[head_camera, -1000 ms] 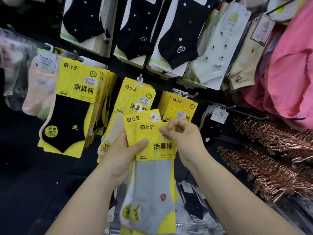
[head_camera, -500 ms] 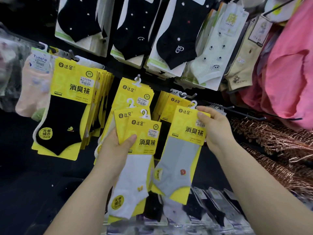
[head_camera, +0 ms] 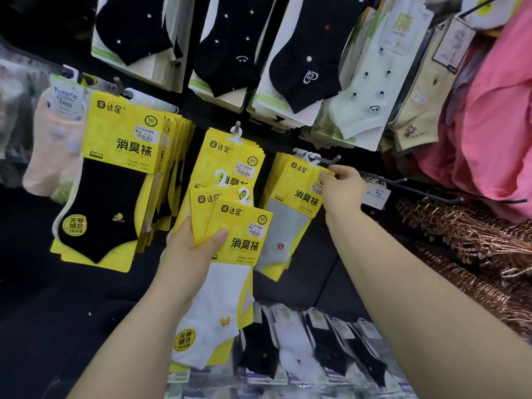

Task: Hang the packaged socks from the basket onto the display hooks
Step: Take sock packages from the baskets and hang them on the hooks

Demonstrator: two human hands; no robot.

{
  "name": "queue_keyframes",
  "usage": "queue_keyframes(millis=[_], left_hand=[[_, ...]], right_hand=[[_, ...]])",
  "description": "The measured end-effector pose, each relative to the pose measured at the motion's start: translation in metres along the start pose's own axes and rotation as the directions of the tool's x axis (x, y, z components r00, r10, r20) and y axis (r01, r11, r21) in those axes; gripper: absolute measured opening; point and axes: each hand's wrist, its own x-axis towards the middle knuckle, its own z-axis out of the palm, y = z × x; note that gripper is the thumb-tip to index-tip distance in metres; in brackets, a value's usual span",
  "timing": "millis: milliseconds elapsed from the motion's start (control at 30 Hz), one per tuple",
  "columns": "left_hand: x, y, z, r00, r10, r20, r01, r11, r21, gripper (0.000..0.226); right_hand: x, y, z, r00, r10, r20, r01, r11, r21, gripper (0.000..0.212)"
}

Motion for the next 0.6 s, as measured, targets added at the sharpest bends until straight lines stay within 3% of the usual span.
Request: queue_keyframes(millis=[67,133,200,267,367,500,600], left_hand=[[-0.001,0.0,0.0,1.0,-0.008,-0.024,0.007,0.999,-0.042,0.026],[-0.004,0.003,0.003,0.999,-0.017,-0.033,0.014,0.996,-0.086,0.024],[-0.006,0.007,0.008,0.999,-0.026,-0.026,0.023,0.994,-0.111,0.022],[-0.008,0.01,0.012,1.0,-0.019,-0.021,0.016,0.993,-0.116,0.021],[-0.011,0.013,0.017,1.0,-0.008,0.024,0.011,0.992,-0.128,0.023],[-0.007,0.011,0.017,1.0,-0.014,0.015,0.015,0.997,-0.074,0.024],[-0.002,0.005,0.011,0.999,-0.046,-0.012,0.046,0.999,-0.018,0.023]], right_hand=[[-0.02,0.003,-0.005,0.996,-0.079,-0.044,0.07,0.982,-0.175,0.017],[-0.049,0.004,-0.01,0.972,-0.16,0.173,0.183,0.975,-0.125,0.013],[-0.082,0.003,-0.015,0.873,-0.129,0.47,0.171,0.984,-0.048,0.017],[-0.104,0.003,-0.019,0.801,-0.139,0.582,0.185,0.982,-0.02,0.018],[-0.11,0.002,-0.027,0.812,-0.191,0.551,0.175,0.981,0.082,0.006],[-0.086,0.0,-0.049,0.892,-0.175,0.416,0.089,0.972,0.219,0.024],[-0.06,0.002,-0.068,0.957,-0.107,0.269,0.054,0.979,0.199,0.02]])
